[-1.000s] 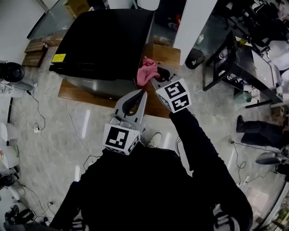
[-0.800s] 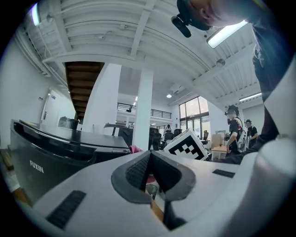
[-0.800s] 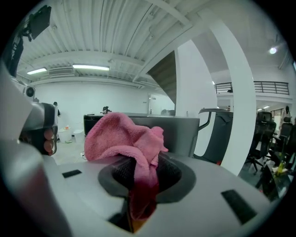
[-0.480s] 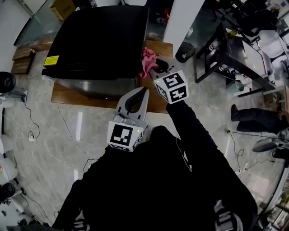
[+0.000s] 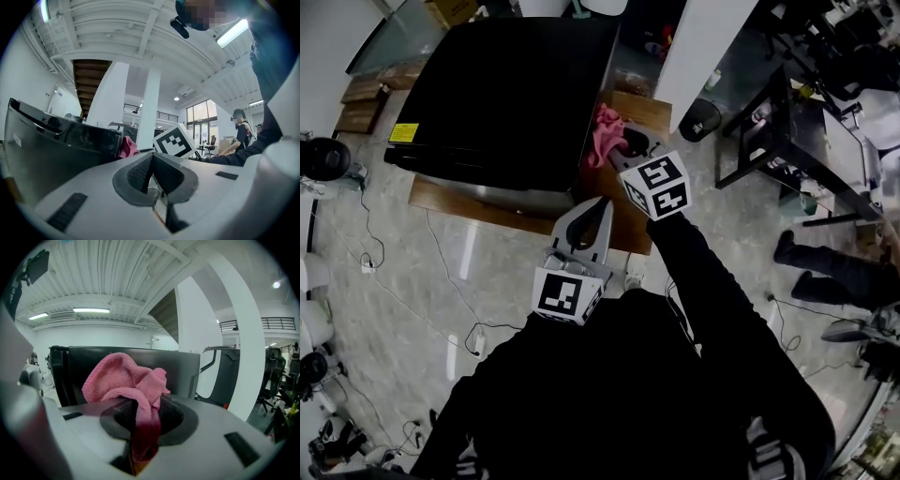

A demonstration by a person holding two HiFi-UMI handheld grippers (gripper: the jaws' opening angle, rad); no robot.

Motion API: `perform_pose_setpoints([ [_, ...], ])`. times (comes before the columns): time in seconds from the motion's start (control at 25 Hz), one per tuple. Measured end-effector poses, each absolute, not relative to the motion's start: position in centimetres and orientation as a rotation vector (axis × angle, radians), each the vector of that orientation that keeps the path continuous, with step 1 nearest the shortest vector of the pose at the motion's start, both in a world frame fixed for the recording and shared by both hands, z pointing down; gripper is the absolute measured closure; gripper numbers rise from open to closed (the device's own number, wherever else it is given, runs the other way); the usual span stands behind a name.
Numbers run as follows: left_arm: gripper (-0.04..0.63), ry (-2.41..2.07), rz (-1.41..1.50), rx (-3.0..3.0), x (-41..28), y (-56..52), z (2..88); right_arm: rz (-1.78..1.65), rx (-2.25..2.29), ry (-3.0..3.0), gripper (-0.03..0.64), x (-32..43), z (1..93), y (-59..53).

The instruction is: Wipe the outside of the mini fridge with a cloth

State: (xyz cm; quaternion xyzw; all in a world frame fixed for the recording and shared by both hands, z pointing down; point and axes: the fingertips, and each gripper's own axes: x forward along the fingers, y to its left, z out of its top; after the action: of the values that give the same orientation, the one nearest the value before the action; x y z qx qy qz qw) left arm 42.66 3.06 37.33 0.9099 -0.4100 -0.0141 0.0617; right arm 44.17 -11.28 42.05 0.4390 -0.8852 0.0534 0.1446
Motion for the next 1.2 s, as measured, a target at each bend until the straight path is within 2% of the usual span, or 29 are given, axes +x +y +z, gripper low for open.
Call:
perform_pose_setpoints([
  [0.68, 0.591, -1.593, 0.032, 2.582, 49.5, -5.6, 40.3, 0.246, 1.008, -2.663, 0.518, 48.8, 44.9, -22.2],
  [1.2, 0.591, -1.691, 0.013, 2.519, 51.0, -10.2, 40.5, 0.32, 1.008, -2.677, 0.518, 50.8, 46.8, -28.0],
])
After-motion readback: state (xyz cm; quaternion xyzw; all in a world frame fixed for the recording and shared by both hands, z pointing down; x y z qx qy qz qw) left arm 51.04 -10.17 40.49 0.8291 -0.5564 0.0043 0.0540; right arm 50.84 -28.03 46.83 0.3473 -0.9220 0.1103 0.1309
